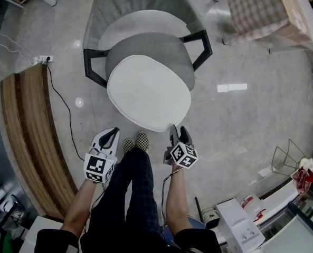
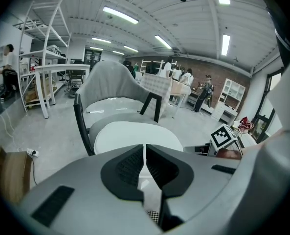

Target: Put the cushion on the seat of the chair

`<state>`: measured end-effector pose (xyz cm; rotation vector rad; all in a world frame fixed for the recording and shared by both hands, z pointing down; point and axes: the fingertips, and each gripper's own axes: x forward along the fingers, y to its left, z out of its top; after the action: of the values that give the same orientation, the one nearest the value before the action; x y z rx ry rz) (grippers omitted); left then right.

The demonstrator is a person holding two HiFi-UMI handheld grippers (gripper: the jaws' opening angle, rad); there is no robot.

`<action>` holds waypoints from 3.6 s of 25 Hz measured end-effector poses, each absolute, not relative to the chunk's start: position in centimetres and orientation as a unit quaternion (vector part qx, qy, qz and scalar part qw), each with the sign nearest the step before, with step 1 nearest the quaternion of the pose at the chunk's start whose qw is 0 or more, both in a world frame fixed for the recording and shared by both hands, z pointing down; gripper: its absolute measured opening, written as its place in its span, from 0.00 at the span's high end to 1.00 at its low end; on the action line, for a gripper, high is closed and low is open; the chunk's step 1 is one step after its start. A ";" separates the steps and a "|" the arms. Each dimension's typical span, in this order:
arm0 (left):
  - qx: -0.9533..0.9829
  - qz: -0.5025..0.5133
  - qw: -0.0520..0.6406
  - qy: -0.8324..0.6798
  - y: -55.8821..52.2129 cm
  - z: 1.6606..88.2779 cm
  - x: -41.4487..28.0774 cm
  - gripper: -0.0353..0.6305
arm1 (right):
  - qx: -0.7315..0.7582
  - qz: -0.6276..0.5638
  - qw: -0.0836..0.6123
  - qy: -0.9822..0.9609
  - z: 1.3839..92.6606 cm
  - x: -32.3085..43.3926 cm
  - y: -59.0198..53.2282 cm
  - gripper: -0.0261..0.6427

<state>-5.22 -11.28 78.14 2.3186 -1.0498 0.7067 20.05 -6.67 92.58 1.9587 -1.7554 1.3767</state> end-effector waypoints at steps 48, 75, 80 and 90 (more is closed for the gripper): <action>0.895 0.135 0.093 -0.415 -7.7 39.8 -6.3 0.90 | 0.586 0.200 0.061 -0.782 43.1 9.9 -5.6 0.90; 0.910 0.104 0.058 -0.398 -6.7 33.5 -6.0 0.90 | 0.577 0.120 0.034 -0.807 34.5 7.5 -5.0 0.90; 0.910 0.107 0.062 -0.396 -7.1 34.0 -6.0 0.90 | 0.579 0.121 0.034 -0.806 34.6 7.6 -5.5 0.90; 0.908 0.110 0.063 -0.399 -7.2 33.8 -6.4 0.90 | 0.579 0.125 0.031 -0.805 34.6 7.5 -5.5 0.90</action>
<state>-6.42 -7.17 33.77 2.7436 -1.2055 0.3314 7.54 -5.45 34.64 1.7829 -2.4802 0.3850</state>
